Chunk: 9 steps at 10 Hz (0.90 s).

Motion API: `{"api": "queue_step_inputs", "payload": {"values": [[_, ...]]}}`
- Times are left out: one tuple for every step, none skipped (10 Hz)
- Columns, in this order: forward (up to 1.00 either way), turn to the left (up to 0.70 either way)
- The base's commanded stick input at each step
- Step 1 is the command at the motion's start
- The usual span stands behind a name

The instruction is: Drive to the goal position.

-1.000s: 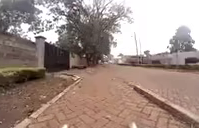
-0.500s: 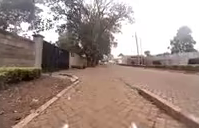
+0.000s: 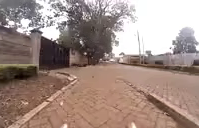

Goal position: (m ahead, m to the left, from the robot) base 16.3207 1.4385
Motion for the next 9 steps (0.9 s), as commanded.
{"api": "queue_step_inputs", "payload": {"values": [[0.7,0.0],[0.7,0.0],[0.7,0.0],[0.7,0.0],[0.7,0.0],[0.7,0.0],[0.7,0.0],[0.7,0.0],[0.7,0.0]]}}
